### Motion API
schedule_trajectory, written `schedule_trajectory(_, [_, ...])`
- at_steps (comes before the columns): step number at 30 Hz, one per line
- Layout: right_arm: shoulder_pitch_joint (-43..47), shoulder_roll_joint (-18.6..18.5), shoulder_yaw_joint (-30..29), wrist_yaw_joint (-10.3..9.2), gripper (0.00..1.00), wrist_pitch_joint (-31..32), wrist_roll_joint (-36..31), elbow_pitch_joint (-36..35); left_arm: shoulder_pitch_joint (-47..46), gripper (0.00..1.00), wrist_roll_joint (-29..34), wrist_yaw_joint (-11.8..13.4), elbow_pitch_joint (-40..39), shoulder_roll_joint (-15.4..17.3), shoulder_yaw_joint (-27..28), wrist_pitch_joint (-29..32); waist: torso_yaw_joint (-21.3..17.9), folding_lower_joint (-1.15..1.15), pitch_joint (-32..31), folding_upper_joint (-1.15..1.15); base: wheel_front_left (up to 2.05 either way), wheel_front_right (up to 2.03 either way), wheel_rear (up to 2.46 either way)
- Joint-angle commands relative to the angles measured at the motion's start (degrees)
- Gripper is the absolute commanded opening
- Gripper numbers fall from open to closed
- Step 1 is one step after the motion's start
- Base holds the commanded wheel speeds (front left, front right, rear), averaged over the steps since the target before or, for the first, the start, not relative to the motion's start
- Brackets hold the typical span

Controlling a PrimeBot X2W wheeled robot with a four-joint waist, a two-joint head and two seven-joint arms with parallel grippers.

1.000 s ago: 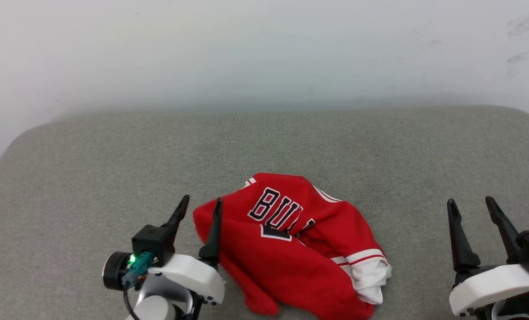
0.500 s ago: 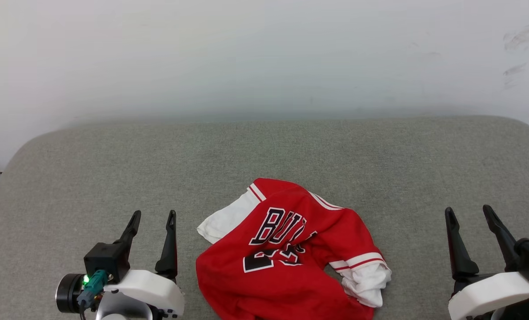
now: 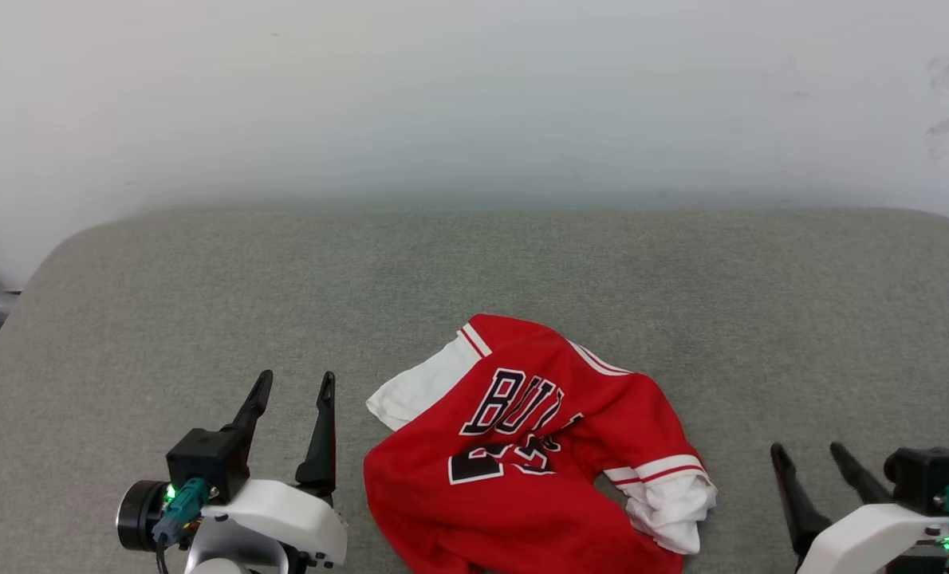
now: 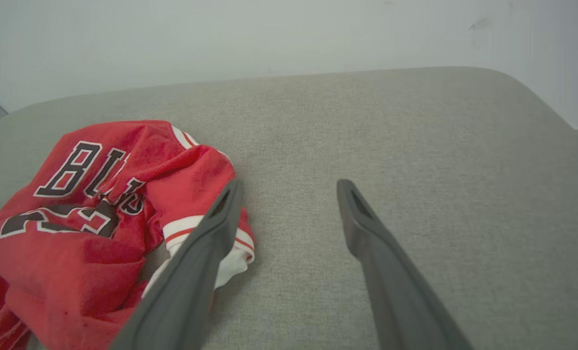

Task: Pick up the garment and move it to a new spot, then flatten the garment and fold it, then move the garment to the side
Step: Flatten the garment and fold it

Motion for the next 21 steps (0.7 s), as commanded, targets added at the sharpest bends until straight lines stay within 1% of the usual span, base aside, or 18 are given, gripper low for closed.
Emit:
schedule_trajectory(1, [0.8,0.1,0.4,-0.02,1.0,1.9,0.0,0.1,-0.6,1.0,0.3,-0.1,-0.3,-0.2,-0.3,-0.1,0.8,0.0,0.4,0.0,0.0,0.0,0.0])
schedule_trajectory(2, [1.4,0.1,2.6,-0.02,1.0,9.8,-0.1,0.3,-1.5,1.0,0.6,-0.4,-0.1,-0.5,-0.5,-0.4,2.1,0.0,1.0,0.0,0.0,0.0,0.0])
schedule_trajectory(5, [1.9,-1.4,5.5,-0.02,1.0,17.6,0.6,0.5,-2.2,1.0,0.6,-0.7,0.1,-0.8,-0.7,-0.5,3.4,0.0,1.8,0.0,0.0,0.0,0.0])
schedule_trajectory(8, [1.0,-2.7,7.7,-0.03,1.0,22.4,1.7,0.4,-3.2,1.0,0.9,-0.9,0.1,-1.2,-0.8,-0.8,4.5,0.0,3.1,0.0,0.0,0.0,0.0])
schedule_trajectory(11, [-0.4,-3.7,8.9,-0.03,1.0,24.7,2.5,1.2,-3.9,1.0,1.0,-1.2,0.2,-1.6,-0.7,-1.0,5.5,0.0,4.6,0.0,0.0,0.0,0.0])
schedule_trajectory(19, [-5.4,-4.8,10.8,-0.03,1.0,23.4,5.0,7.9,-6.1,1.0,1.3,-2.2,1.1,-2.8,-0.2,-1.6,6.9,0.0,8.5,0.0,0.0,0.0,0.0])
schedule_trajectory(20, [-5.9,-4.8,10.8,-0.03,0.5,23.1,5.2,8.4,-6.3,1.0,1.4,-2.4,1.2,-2.9,-0.1,-1.6,7.0,0.0,8.8,0.0,0.0,0.0,0.0])
schedule_trajectory(21, [-6.4,-4.9,10.8,-0.03,0.04,22.6,5.3,9.0,-6.4,1.0,1.5,-2.4,1.4,-3.0,-0.1,-1.6,7.0,0.0,9.0,0.0,0.0,0.0,0.0])
